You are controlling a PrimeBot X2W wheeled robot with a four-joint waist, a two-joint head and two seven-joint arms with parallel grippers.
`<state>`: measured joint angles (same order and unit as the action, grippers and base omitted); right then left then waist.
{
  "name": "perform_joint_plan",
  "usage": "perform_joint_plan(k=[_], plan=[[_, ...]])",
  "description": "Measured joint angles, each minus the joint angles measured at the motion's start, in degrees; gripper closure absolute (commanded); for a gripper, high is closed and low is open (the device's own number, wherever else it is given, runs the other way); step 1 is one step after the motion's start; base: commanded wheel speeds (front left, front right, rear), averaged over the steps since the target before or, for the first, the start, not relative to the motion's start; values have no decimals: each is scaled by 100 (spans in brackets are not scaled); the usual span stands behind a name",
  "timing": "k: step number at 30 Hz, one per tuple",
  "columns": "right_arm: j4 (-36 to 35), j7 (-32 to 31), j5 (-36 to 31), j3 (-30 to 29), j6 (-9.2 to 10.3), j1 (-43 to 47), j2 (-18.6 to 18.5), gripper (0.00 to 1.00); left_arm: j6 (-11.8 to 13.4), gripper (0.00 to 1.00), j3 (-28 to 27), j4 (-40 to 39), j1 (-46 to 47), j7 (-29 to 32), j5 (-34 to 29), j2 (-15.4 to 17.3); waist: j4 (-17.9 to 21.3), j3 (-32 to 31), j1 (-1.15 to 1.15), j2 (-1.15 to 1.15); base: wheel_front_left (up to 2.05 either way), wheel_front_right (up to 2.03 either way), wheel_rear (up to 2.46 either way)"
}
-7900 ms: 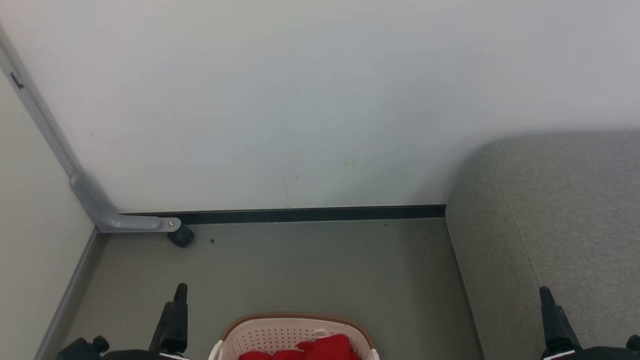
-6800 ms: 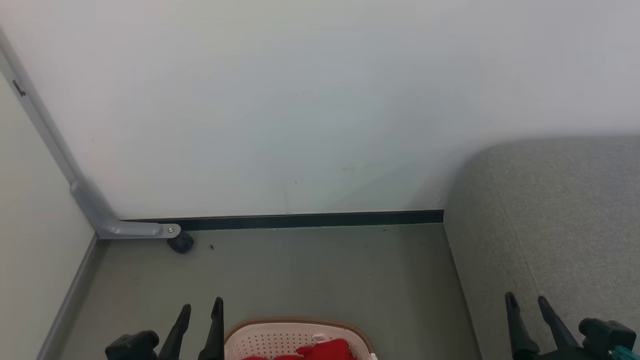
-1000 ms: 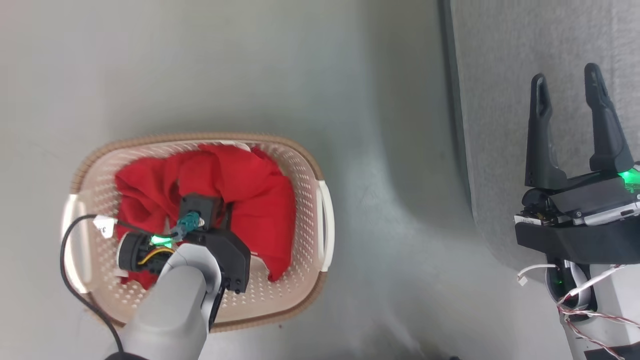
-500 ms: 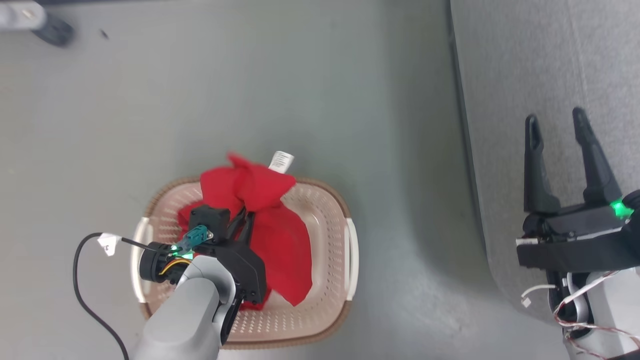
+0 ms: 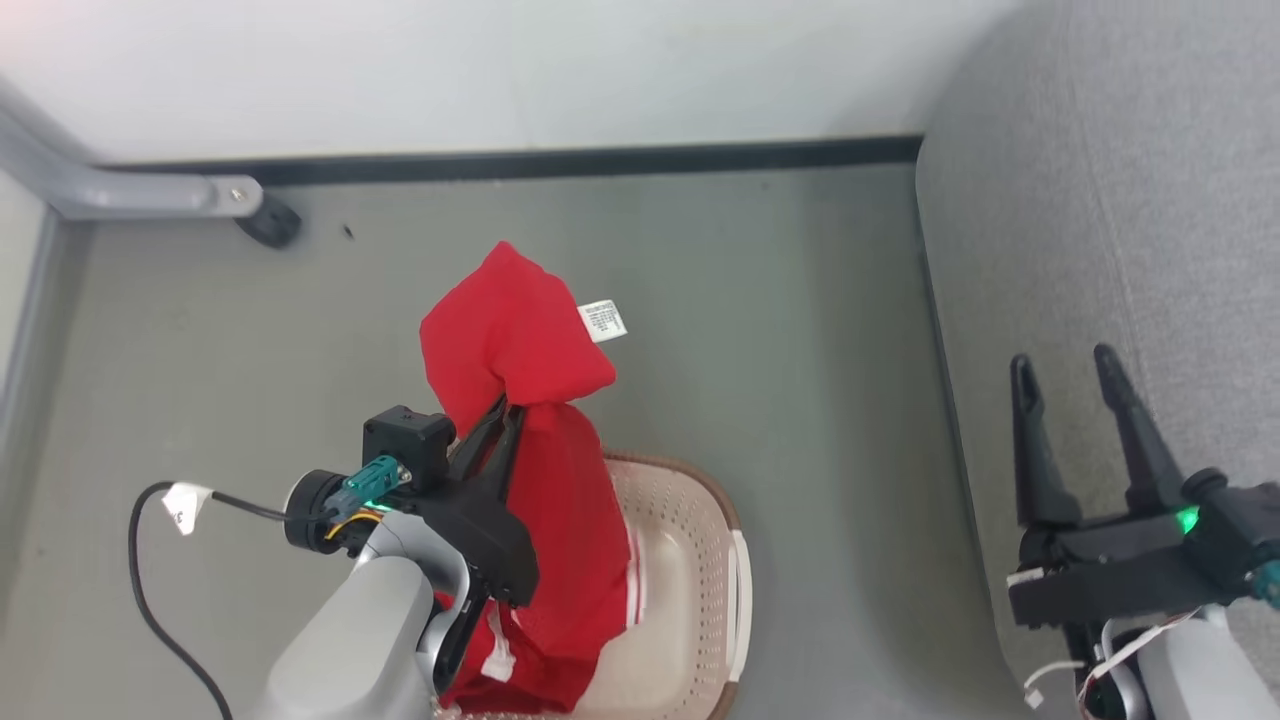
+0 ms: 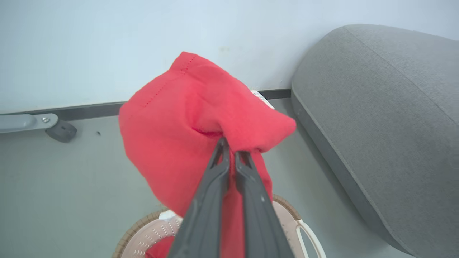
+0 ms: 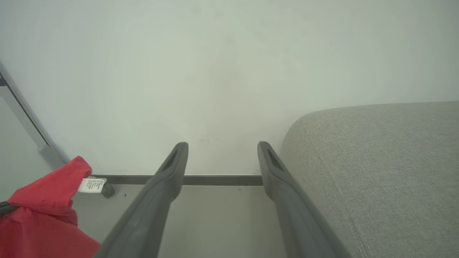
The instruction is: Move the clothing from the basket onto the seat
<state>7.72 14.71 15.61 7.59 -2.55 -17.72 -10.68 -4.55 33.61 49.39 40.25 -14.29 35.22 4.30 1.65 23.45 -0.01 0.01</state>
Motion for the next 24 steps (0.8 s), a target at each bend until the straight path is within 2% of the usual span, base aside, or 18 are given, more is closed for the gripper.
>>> perform_joint_plan(k=[12,24], plan=[[337,-1,0,209,-48,725,180,0,-158,100,47,-1230,-822,0,-198,160,-144,-1059,0,0,0,0,0],[156,-1,-3,692,-112,1614,399,0,-209,100,411,-2423,-1762,0,-345,316,-119,-2068,0,0,0,0,0]])
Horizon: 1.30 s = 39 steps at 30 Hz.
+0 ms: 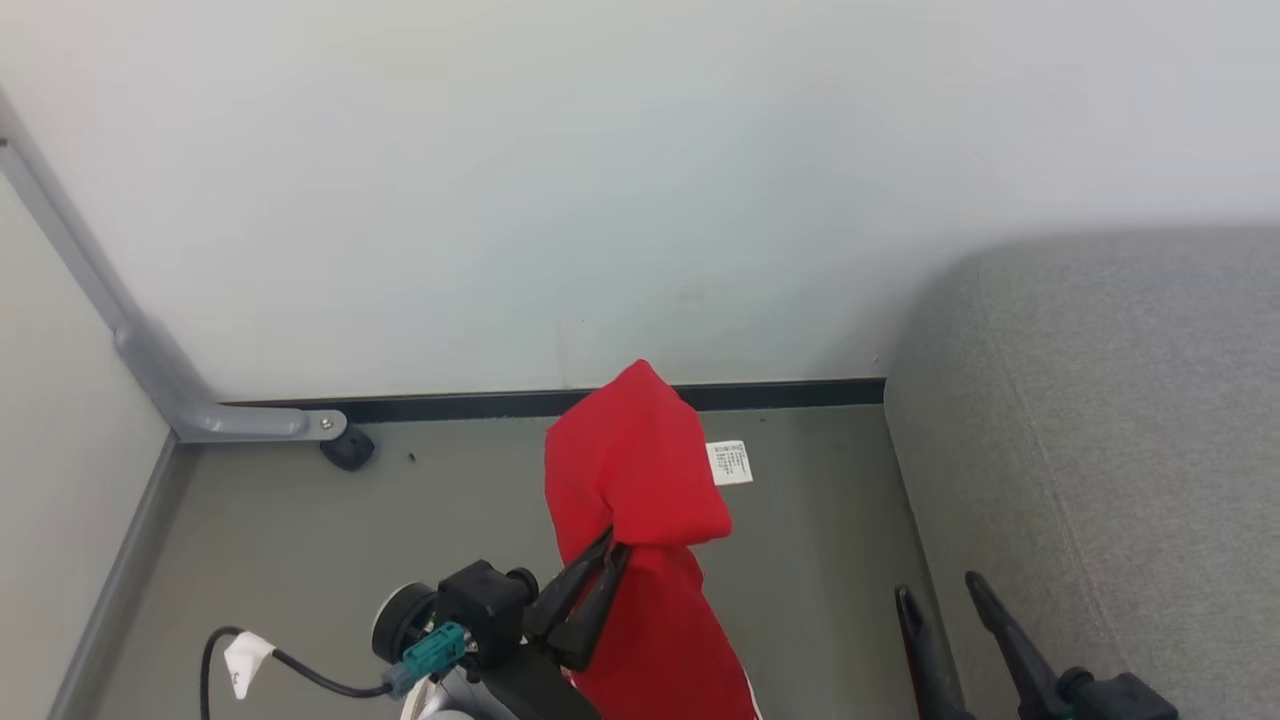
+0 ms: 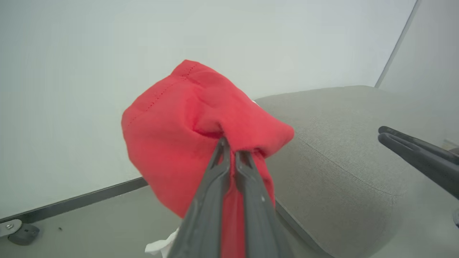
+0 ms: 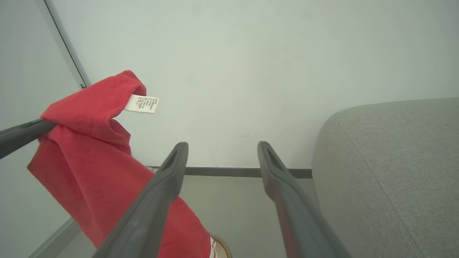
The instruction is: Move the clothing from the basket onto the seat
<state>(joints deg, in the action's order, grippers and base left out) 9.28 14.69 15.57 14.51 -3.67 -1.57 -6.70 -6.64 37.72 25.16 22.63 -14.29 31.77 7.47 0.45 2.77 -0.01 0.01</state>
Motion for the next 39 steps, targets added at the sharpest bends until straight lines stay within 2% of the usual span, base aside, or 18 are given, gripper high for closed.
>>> perform_joint_plan(k=[9,21,35,36,37,39], plan=[[-302,0,-1,211,-41,354,11,0,-42,100,214,-636,-202,0,-62,30,75,-285,0,0,0,0,0],[-470,-111,-4,948,-241,314,107,0,-43,100,435,-980,-197,9,-118,-8,-34,-306,1,-1,0,0,0],[250,-359,204,1749,-299,-588,274,0,-43,100,637,-1222,-171,216,-118,-25,-307,-289,1,-1,0,0,0],[301,-360,220,1770,-300,-632,274,55,-43,100,658,-1229,-166,218,-118,-27,-329,-285,1,-1,0,0,0],[347,-360,225,1791,-318,-661,274,100,-43,100,672,-1240,-164,219,-118,-29,-351,-280,1,-1,0,0,0],[447,-361,272,1851,-323,-728,275,100,-43,100,680,-1252,-161,257,-118,-27,-394,-272,1,-1,0,0,0]])
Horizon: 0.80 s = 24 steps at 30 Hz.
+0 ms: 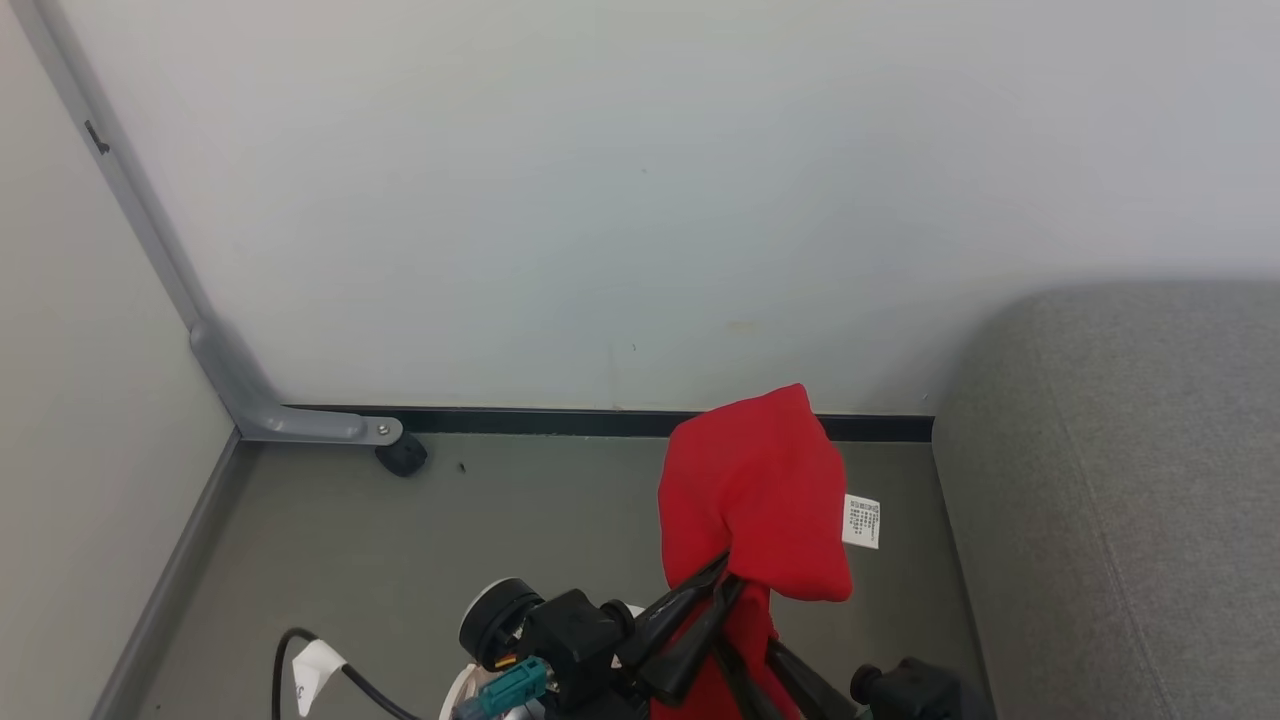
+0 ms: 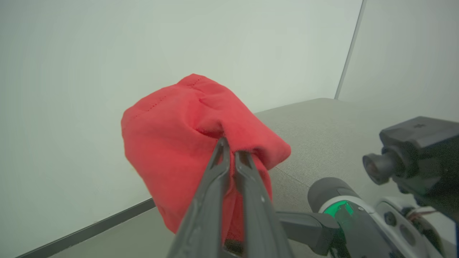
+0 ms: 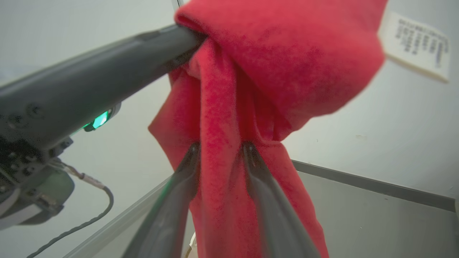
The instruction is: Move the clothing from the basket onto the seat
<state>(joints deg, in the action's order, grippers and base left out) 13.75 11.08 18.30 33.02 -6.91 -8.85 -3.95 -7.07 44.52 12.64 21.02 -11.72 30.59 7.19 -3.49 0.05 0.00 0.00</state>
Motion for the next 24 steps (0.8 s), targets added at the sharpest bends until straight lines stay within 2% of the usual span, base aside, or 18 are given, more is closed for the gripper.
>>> perform_joint_plan(k=[13,14,15,16,24], plan=[[281,14,294,127,-15,-334,7,100,52,100,-167,-88,-11,2,19,101,-39,64,0,0,0,0,0],[285,19,294,111,-15,-357,7,100,70,74,-179,-93,-14,2,19,105,-35,71,0,0,0,0,0],[288,30,294,89,-15,-371,7,100,103,34,-186,-98,-14,2,19,110,-30,78,0,0,0,0,0],[297,51,296,67,-15,-383,5,100,109,0,-188,-102,-15,2,19,121,-25,85,0,0,0,0,0],[338,131,346,-265,-15,-618,-51,100,203,0,-233,-207,-62,-7,18,177,21,135,0,0,0,0,0]])
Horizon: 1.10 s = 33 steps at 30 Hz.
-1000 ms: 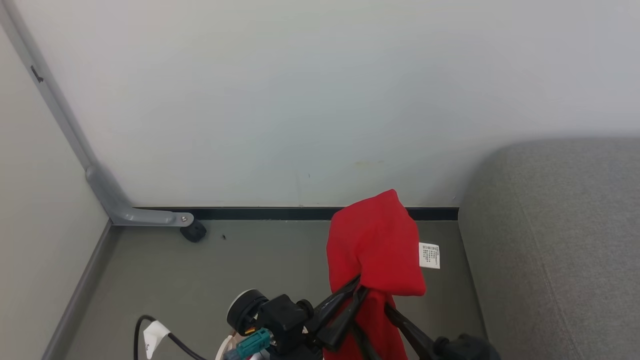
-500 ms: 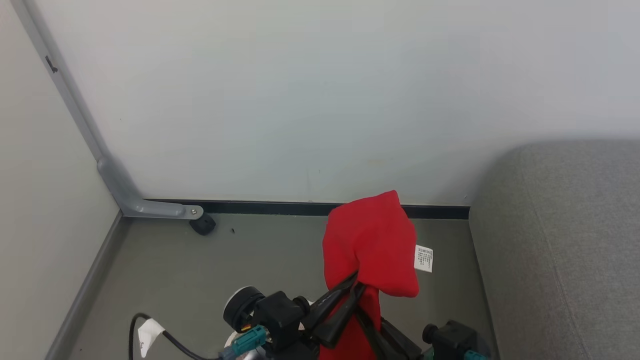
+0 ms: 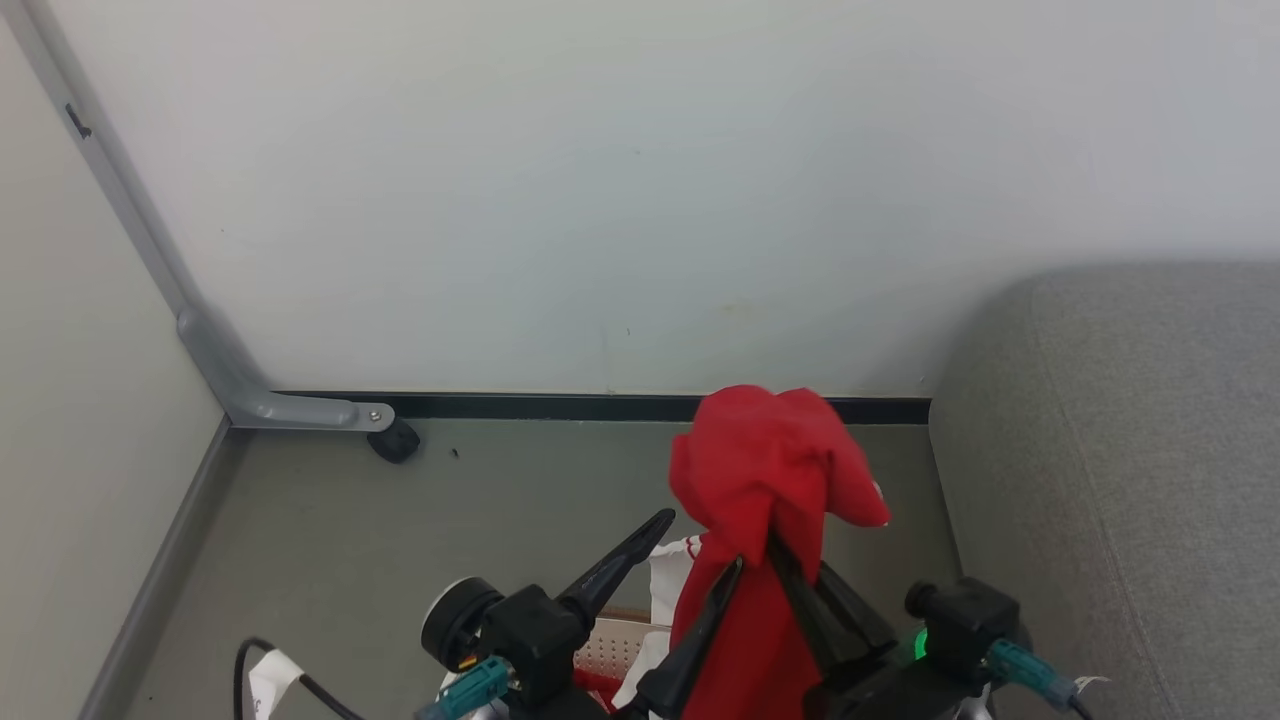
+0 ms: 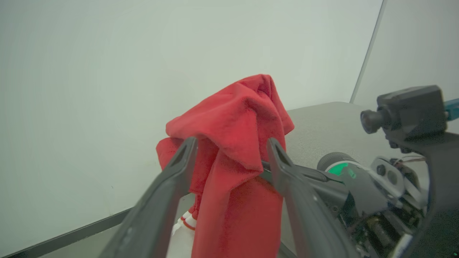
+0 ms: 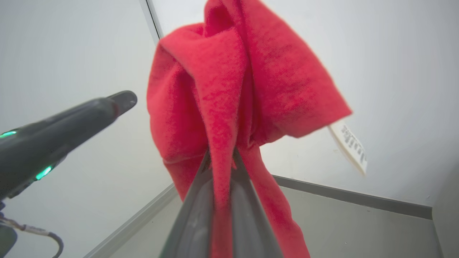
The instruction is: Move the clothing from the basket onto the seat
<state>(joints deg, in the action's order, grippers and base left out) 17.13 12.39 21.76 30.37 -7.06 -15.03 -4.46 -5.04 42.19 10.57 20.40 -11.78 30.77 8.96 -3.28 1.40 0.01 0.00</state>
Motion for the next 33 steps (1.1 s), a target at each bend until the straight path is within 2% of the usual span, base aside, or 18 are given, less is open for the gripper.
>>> perform_joint_plan(k=[4,12,25,33], plan=[[43,33,35,-238,9,-88,-118,100,60,0,-14,-94,-190,-8,-13,82,44,25,0,0,0,0,0],[102,85,44,-739,156,-423,-407,100,158,0,67,-366,-344,-42,-238,309,256,135,0,0,0,0,0],[89,140,102,-1391,410,-702,-716,100,158,0,333,-651,-417,38,-381,269,758,497,0,0,0,0,0],[18,182,265,-1938,565,-918,-933,100,152,0,485,-788,-284,231,-586,269,1123,932,0,0,0,0,0]])
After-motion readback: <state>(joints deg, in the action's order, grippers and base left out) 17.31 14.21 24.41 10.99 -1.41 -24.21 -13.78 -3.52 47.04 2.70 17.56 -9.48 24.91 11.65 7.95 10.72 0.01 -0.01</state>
